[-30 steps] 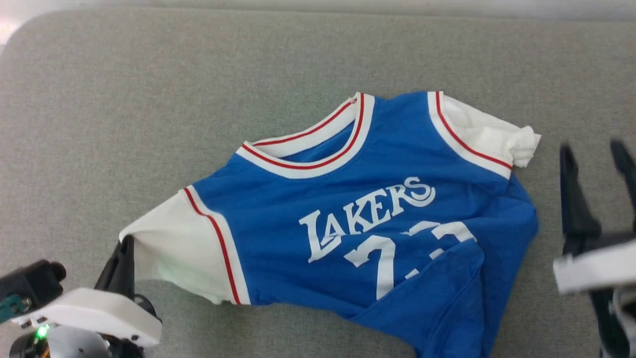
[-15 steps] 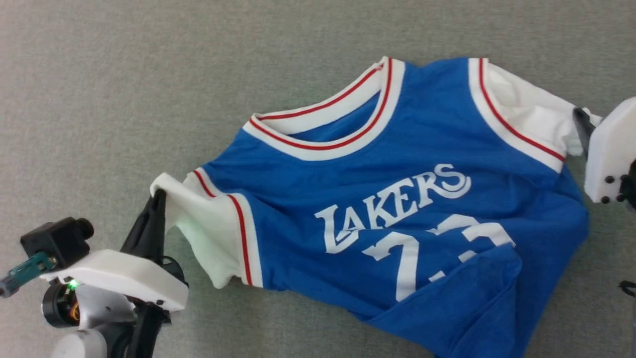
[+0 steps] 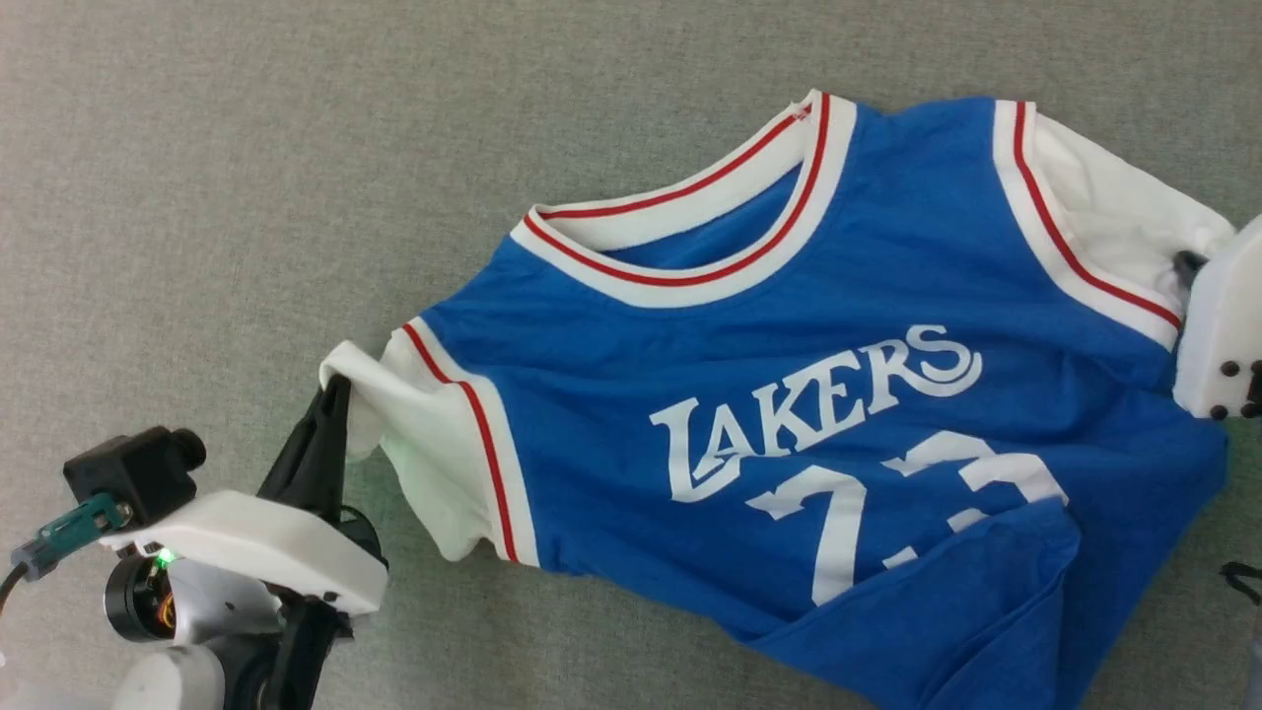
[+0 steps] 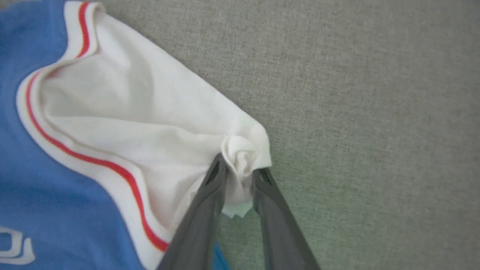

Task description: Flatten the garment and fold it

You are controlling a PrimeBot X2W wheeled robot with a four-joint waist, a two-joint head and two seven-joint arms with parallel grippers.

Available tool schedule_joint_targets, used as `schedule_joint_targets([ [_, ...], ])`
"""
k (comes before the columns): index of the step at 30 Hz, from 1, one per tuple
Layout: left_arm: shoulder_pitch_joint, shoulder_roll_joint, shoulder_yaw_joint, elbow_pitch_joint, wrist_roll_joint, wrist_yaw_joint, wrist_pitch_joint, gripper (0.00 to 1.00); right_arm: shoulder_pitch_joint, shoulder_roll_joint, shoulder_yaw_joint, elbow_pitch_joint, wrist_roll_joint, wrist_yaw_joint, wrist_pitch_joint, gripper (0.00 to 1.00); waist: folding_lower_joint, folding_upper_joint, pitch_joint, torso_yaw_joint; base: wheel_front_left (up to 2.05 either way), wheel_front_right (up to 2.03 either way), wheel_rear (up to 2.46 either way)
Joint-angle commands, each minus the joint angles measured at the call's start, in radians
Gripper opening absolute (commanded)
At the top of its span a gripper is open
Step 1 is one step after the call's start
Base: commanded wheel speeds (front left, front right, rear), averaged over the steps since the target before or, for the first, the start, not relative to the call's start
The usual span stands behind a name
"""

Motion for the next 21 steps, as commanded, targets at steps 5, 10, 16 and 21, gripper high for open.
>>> schedule_joint_targets([
  [5,-0.033,0.011,0.004,-0.004,0.006,-0.007,-0.014,0.00,-0.015,0.016,0.001,0.009,-0.003,-0.001,-0.117,0.00,-0.0001,0.0000,-0.042,-0.023,0.00,0.00,0.00],
  [10,-0.086,0.041,-0.010,-0.024,0.036,-0.021,-0.008,0.00,-0.042,0.038,-0.003,0.020,0.045,-0.001,-0.295,0.00,-0.0001,0.0000,-0.125,-0.048,0.00,0.00,0.00],
  [16,-0.231,0.102,-0.028,-0.065,0.091,-0.037,0.034,0.00,-0.086,0.055,0.017,0.020,0.103,-0.001,-0.501,0.00,-0.0001,0.0000,-0.239,-0.100,0.00,0.00,0.00],
  [21,-0.387,0.148,-0.050,-0.072,0.114,-0.061,0.102,0.00,-0.146,0.057,0.056,0.012,0.128,-0.001,-0.579,0.00,-0.0001,0.0000,-0.306,-0.136,0.00,0.00,0.00],
])
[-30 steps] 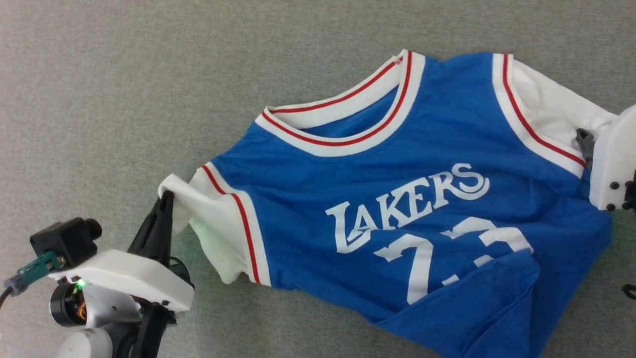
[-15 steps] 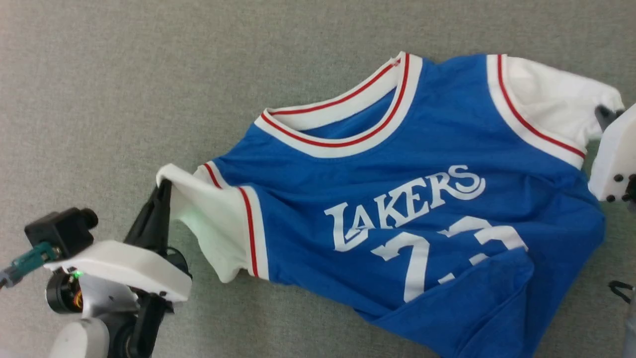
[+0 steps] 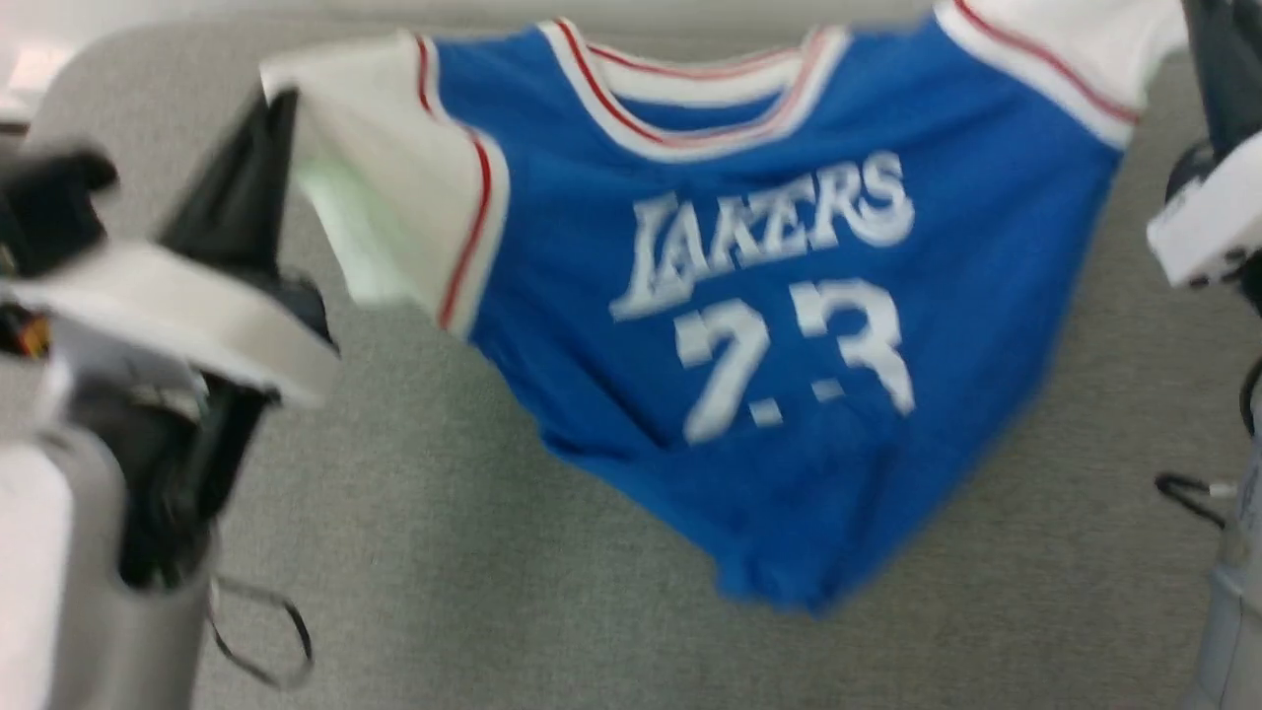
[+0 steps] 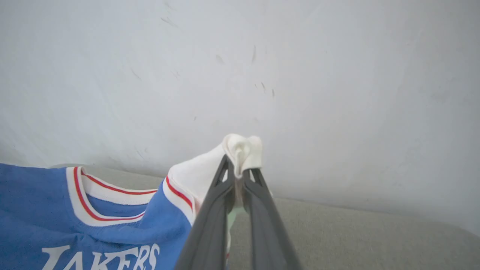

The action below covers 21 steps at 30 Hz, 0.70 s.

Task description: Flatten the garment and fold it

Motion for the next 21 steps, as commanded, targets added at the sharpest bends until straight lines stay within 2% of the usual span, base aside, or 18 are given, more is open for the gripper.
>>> schedule_joint_targets([
  [1,-0.035,0.006,-0.003,-0.002,0.009,-0.010,0.006,0.00,-0.027,0.001,0.005,-0.007,0.007,-0.001,-0.010,0.00,0.0001,0.0000,-0.085,-0.066,0.00,0.00,0.00],
  [7,-0.316,0.022,-0.012,0.049,-0.008,-0.031,0.093,0.00,-0.203,-0.012,0.055,-0.003,0.022,-0.001,-0.043,0.00,0.0001,0.0000,-0.126,-0.118,0.00,0.00,0.00],
  [12,-0.531,0.045,-0.021,0.161,-0.016,-0.057,0.160,0.00,-0.381,-0.058,0.103,0.057,0.019,-0.001,-0.045,0.00,0.0001,0.0000,-0.134,-0.156,0.00,0.00,0.00],
  [21,-0.731,0.066,-0.071,0.368,0.008,-0.091,0.230,0.00,-0.579,-0.079,0.151,0.237,-0.010,-0.001,-0.021,0.00,0.0001,0.0000,-0.120,-0.193,0.00,0.00,0.00],
])
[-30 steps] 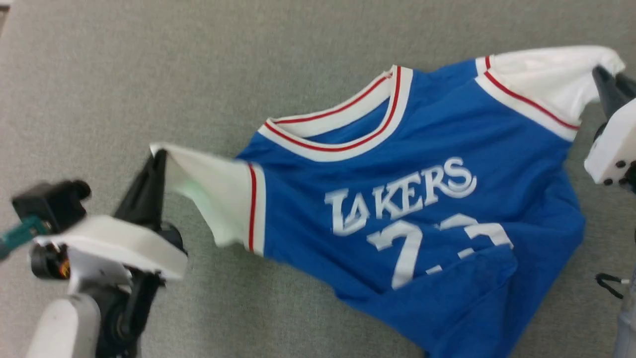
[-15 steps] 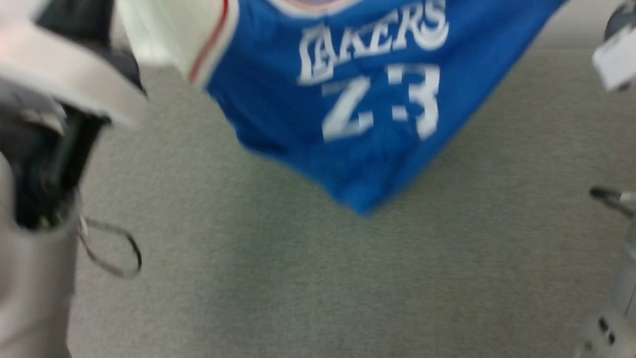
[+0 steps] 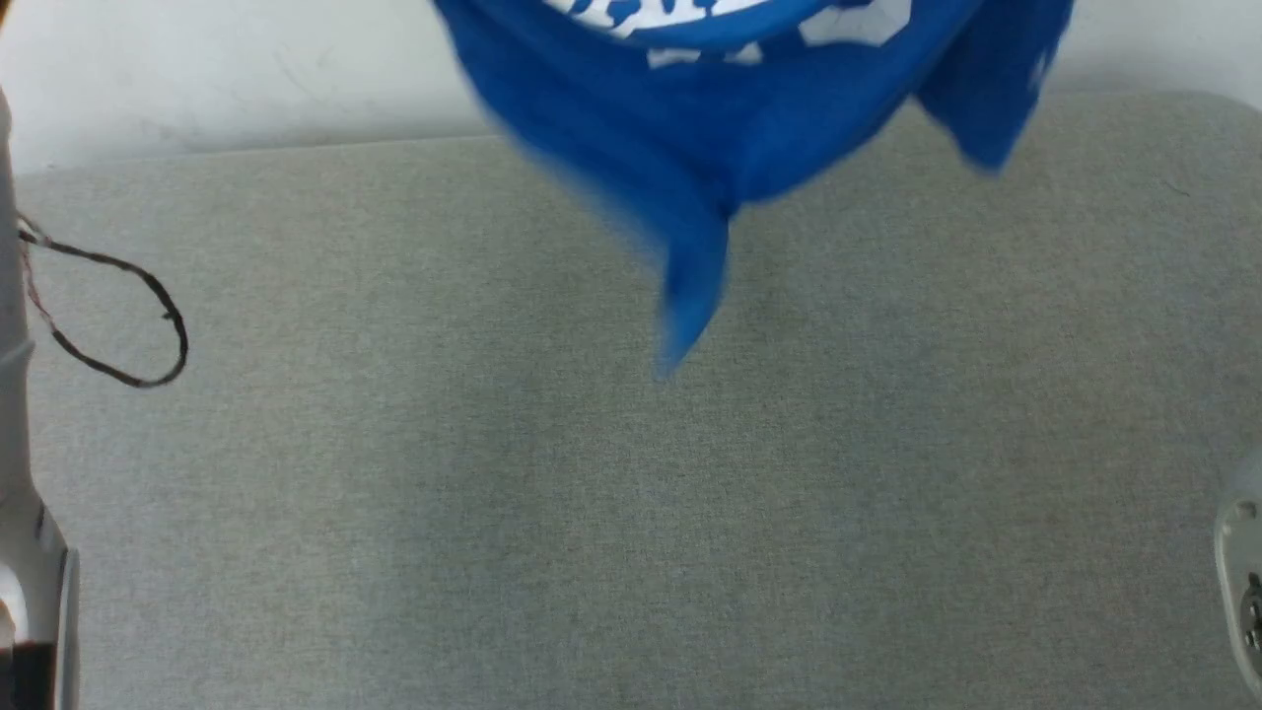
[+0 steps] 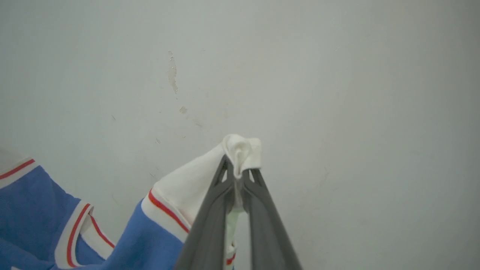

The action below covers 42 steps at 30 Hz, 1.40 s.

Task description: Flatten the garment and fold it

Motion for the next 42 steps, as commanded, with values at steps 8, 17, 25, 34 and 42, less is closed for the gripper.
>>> schedule_joint_targets([
  [8,-0.126,0.003,-0.016,0.112,0.012,-0.006,0.038,0.00,-0.115,0.001,0.029,0.128,-0.068,-0.001,0.043,0.00,0.0001,0.0000,0.113,-0.016,0.00,0.00,0.00],
  [17,-0.337,0.010,0.014,0.195,0.075,0.012,-0.101,0.00,-0.321,-0.005,0.040,0.261,-0.189,-0.001,-0.013,0.00,0.0001,0.0000,0.333,0.005,0.00,0.00,0.00],
  [25,-0.473,0.004,0.047,0.253,0.106,-0.019,-0.358,0.00,-0.487,-0.023,0.042,0.343,-0.273,-0.001,-0.128,0.00,0.0001,0.0000,0.475,0.030,0.00,0.00,0.00],
  [34,-0.449,-0.012,0.058,0.343,0.073,-0.071,-0.498,0.00,-0.490,-0.061,0.084,0.423,-0.287,-0.001,-0.201,0.00,0.0001,0.0000,0.558,0.043,0.00,0.00,0.00],
  [42,-0.301,0.002,0.062,0.312,-0.007,-0.135,-0.538,0.00,-0.353,-0.091,0.124,0.373,-0.189,-0.001,-0.243,0.00,0.0001,0.0000,0.539,0.041,0.00,0.00,0.00],
])
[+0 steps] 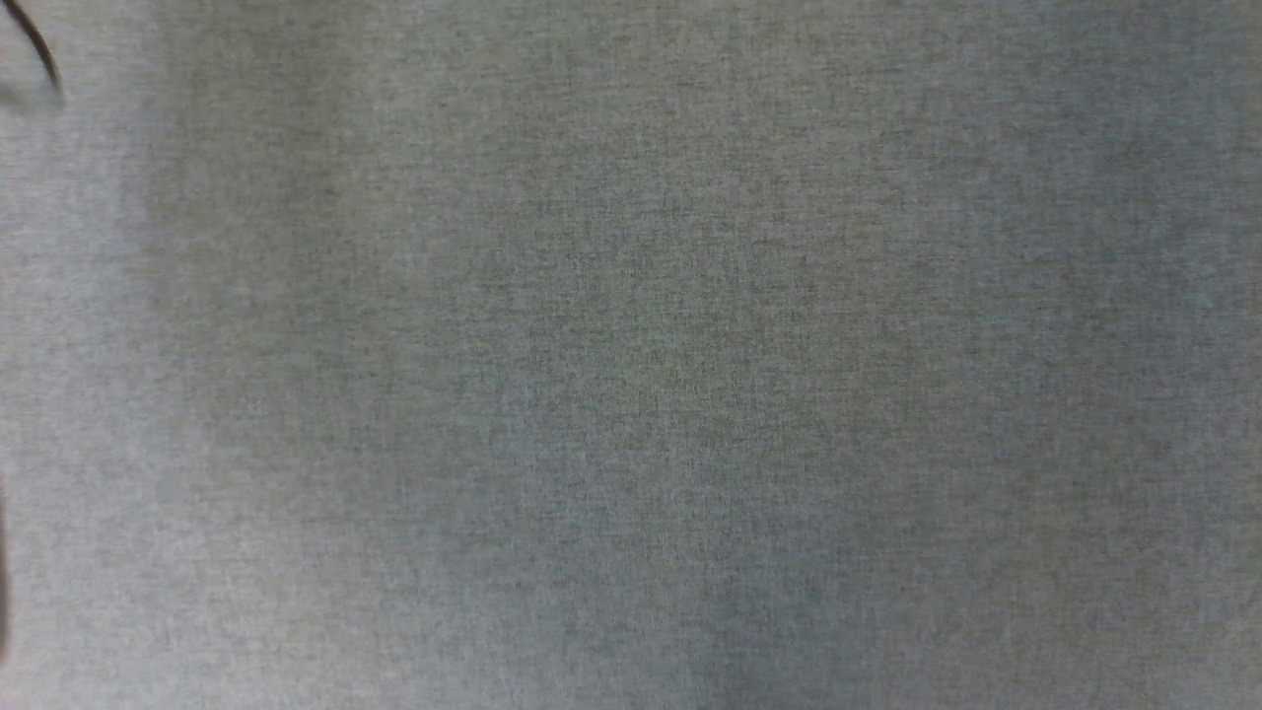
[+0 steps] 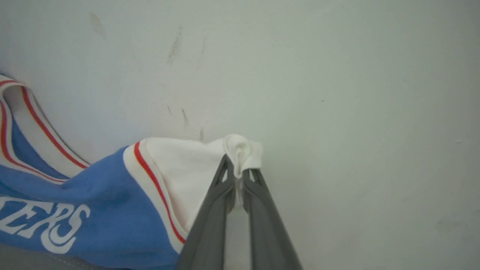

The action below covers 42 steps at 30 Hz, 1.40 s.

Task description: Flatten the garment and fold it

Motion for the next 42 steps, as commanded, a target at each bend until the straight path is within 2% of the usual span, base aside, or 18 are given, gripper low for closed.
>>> schedule_joint_targets([
  [1,0.058,0.011,-0.003,-0.029,-0.021,-0.013,0.003,0.00,0.046,-0.010,0.001,-0.035,0.036,-0.001,-0.004,0.00,-0.0003,0.0000,-0.040,0.000,0.00,0.00,0.00],
  [6,0.344,0.045,-0.006,-0.199,-0.088,-0.023,0.041,0.00,0.299,-0.033,-0.038,-0.223,0.166,-0.001,0.048,0.00,-0.0003,0.0000,-0.132,-0.002,0.00,0.00,0.00],
  [9,0.552,0.046,0.020,-0.331,-0.132,0.009,0.060,0.00,0.498,-0.029,-0.093,-0.375,0.224,-0.001,0.091,0.00,-0.0003,0.0000,-0.188,-0.003,0.00,0.00,0.00],
  [14,0.919,0.036,0.053,-0.544,-0.172,0.079,0.072,0.00,0.847,0.036,-0.196,-0.603,0.293,-0.001,0.138,0.00,-0.0003,0.0000,-0.280,-0.003,0.00,0.00,0.00],
  [17,1.120,0.016,0.053,-0.631,-0.196,0.102,0.069,0.00,1.036,0.083,-0.231,-0.700,0.331,-0.001,0.153,0.00,-0.0003,0.0000,-0.328,-0.001,0.00,0.00,0.00],
  [19,1.242,0.004,0.038,-0.666,-0.220,0.099,0.074,0.00,1.152,0.110,-0.252,-0.744,0.356,-0.001,0.153,0.00,-0.0003,0.0000,-0.359,0.002,0.00,0.00,0.00],
  [24,1.491,0.011,0.004,-0.671,-0.243,0.094,0.094,0.00,1.406,0.154,-0.291,-0.795,0.434,-0.001,0.155,0.00,-0.0003,0.0000,-0.429,0.005,0.00,0.00,0.00],
  [29,1.663,0.024,-0.029,-0.661,-0.318,0.083,0.164,0.00,1.605,0.165,-0.314,-0.817,0.493,-0.001,0.200,0.00,-0.0003,0.0000,-0.490,0.013,0.00,0.00,0.00],
  [33,1.758,0.058,-0.046,-0.670,-0.376,0.082,0.247,0.00,1.735,0.164,-0.337,-0.831,0.525,-0.001,0.259,0.00,-0.0003,0.0000,-0.532,0.020,0.00,0.00,0.00],
  [42,1.885,0.128,-0.023,-0.737,-0.455,0.126,0.366,0.00,1.942,0.129,-0.366,-0.874,0.590,-0.001,0.436,0.00,-0.0003,0.0000,-0.574,0.026,0.00,0.00,0.00],
])
